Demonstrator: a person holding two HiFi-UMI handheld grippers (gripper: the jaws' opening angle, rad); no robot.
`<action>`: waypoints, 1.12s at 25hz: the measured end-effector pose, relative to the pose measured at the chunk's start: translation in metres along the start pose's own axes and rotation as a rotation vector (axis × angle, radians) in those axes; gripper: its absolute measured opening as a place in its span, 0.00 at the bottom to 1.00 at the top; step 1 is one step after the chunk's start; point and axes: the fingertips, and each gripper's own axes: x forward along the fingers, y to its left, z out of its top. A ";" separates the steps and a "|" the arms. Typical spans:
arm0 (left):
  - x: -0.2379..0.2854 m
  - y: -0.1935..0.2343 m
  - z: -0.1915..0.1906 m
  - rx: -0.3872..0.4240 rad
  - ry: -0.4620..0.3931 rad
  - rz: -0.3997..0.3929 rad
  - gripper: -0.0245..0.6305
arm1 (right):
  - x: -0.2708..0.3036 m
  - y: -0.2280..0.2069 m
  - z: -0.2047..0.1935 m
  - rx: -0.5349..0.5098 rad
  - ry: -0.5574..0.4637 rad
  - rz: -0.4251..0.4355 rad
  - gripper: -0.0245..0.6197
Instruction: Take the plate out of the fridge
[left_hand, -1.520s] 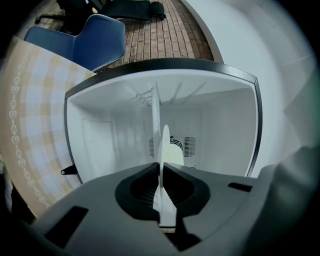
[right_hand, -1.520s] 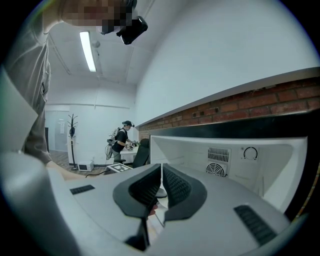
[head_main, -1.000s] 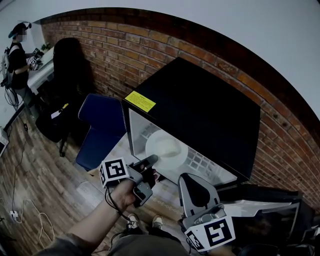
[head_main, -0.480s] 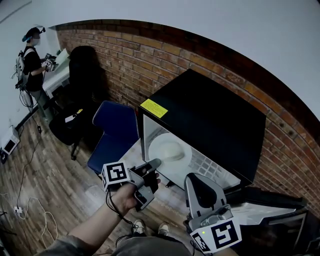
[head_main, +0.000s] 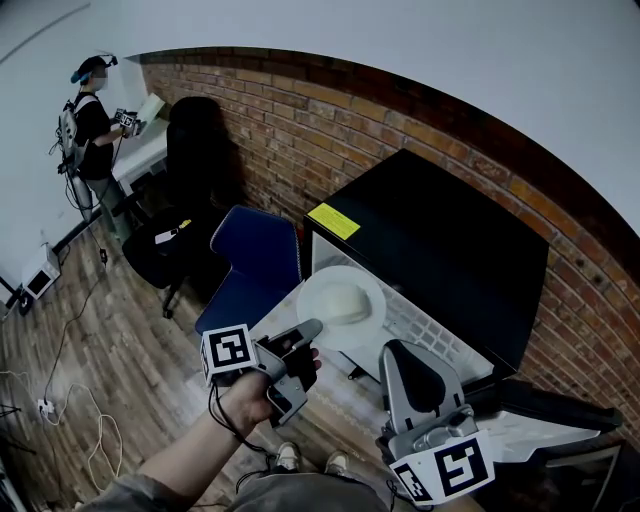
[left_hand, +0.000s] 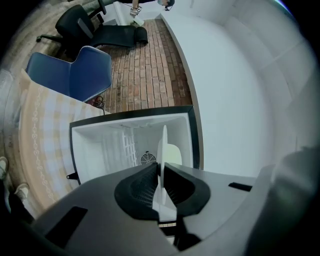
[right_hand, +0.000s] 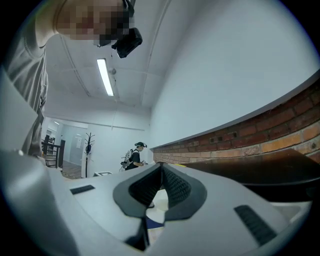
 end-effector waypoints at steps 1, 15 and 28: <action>-0.004 0.000 0.003 0.001 -0.012 0.003 0.09 | 0.001 0.001 0.001 0.001 -0.003 0.006 0.09; -0.079 -0.002 0.035 0.014 -0.179 0.018 0.09 | 0.022 0.036 0.007 0.013 -0.032 0.130 0.09; -0.158 0.010 0.051 0.008 -0.324 0.038 0.09 | 0.046 0.084 -0.014 0.030 0.013 0.252 0.09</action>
